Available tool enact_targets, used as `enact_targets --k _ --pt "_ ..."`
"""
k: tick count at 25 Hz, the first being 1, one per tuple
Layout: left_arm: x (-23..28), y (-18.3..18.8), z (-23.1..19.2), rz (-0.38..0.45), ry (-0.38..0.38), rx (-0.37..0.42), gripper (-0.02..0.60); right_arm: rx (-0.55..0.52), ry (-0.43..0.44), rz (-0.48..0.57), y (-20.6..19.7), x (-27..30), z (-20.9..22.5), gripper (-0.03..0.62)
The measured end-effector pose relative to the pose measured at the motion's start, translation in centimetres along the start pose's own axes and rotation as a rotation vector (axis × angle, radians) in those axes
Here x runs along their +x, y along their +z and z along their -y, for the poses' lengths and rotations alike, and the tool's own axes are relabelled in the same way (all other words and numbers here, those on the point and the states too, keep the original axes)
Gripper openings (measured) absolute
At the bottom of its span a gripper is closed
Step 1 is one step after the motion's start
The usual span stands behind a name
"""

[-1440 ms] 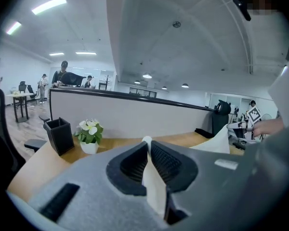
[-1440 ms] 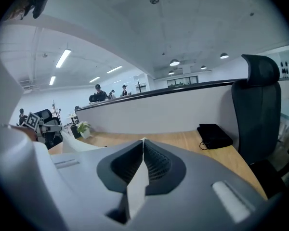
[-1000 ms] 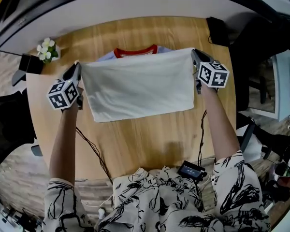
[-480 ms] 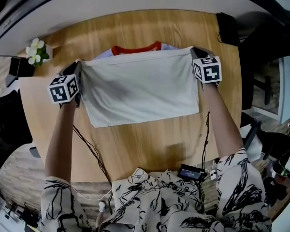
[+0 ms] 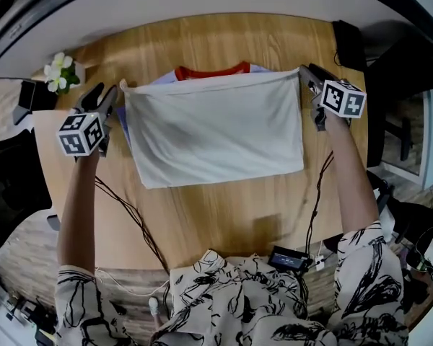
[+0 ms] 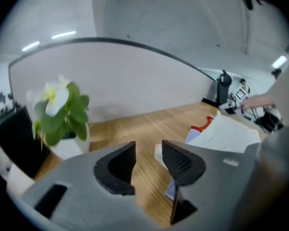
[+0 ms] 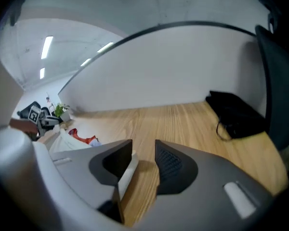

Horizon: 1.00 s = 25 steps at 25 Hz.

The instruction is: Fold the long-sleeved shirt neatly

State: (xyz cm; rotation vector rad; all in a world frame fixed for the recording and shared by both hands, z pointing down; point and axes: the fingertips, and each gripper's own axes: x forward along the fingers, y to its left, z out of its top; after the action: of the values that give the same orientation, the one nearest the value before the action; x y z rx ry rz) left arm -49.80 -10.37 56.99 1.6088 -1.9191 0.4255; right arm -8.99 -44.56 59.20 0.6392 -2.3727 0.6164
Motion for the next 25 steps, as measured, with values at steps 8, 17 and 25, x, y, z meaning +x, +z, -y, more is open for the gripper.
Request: enact_targets --k 8,17,25 --pt "0.5 0.3 6.6 -0.136 -0.205 0.887 0.202 -0.909 0.281 -0.069 1.3 -0.3 -10.7 0.281" --pt "3.5 -3.5 9.1 -0.345 -0.364 1.142 0.116 -1.240 0.428 -0.291 -3.1 3.6 -15.1 0.227" --pt "5.1 -0.9 7.8 -0.293 -0.303 0.795 0.018 -1.164 0.361 -0.264 -2.0 4.8 -14.1 0.022"
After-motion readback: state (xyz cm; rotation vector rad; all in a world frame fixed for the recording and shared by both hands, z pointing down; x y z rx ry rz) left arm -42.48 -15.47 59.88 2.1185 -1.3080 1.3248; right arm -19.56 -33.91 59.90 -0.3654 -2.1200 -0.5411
